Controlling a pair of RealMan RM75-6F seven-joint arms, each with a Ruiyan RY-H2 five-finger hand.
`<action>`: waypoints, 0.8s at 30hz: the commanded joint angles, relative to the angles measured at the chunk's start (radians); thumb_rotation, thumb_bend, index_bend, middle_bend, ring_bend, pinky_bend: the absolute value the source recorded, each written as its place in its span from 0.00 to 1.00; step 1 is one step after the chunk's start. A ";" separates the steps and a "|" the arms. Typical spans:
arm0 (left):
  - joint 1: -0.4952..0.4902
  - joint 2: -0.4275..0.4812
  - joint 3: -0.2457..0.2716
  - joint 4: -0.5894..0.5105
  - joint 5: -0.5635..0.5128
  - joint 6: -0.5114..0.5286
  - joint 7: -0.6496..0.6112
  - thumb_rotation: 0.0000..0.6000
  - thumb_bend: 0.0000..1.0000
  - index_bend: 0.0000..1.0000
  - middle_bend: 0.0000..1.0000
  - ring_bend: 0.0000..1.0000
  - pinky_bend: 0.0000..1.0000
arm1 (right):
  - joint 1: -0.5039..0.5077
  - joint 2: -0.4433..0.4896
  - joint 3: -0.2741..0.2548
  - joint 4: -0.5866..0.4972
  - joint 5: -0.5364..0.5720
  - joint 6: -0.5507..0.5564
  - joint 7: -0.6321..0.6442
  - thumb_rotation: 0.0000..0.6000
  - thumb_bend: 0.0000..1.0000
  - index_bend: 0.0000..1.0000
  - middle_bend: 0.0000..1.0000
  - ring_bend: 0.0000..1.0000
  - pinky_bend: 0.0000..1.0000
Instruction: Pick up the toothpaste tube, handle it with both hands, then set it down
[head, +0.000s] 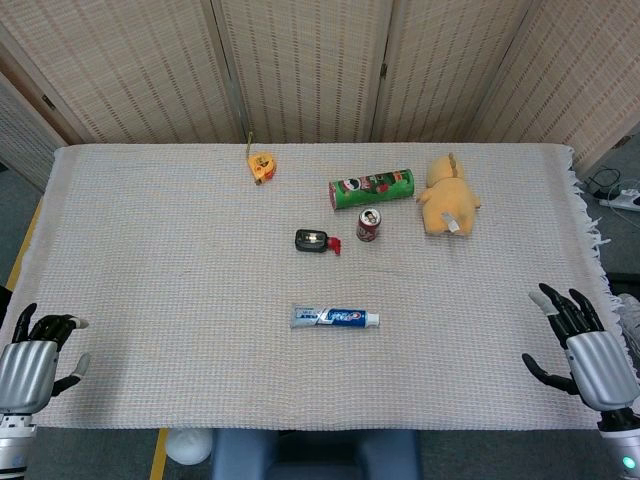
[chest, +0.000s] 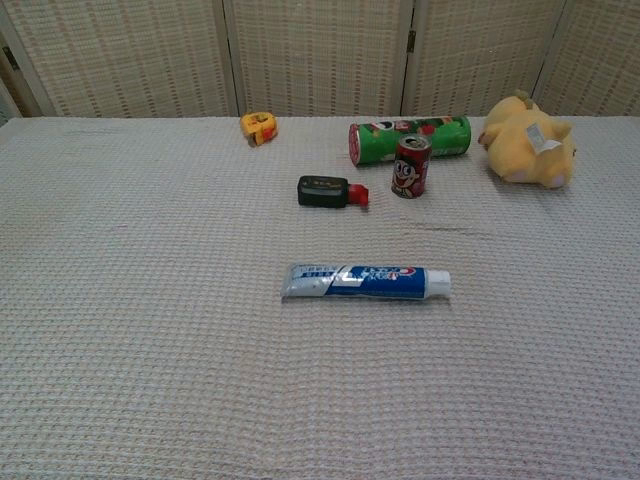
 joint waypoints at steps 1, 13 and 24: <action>0.001 -0.001 -0.001 -0.001 -0.005 -0.001 0.002 1.00 0.40 0.35 0.33 0.26 0.07 | 0.002 -0.002 0.001 0.001 0.000 -0.001 0.000 0.91 0.36 0.06 0.06 0.13 0.00; 0.001 -0.001 -0.003 0.001 -0.007 -0.001 0.002 1.00 0.40 0.35 0.33 0.26 0.07 | -0.001 0.003 -0.003 -0.002 0.009 0.004 -0.002 0.92 0.36 0.06 0.06 0.13 0.00; -0.088 0.010 -0.021 -0.002 0.054 -0.087 -0.036 1.00 0.40 0.32 0.33 0.26 0.07 | -0.013 0.009 -0.003 0.000 0.031 0.012 0.003 0.92 0.36 0.06 0.06 0.13 0.00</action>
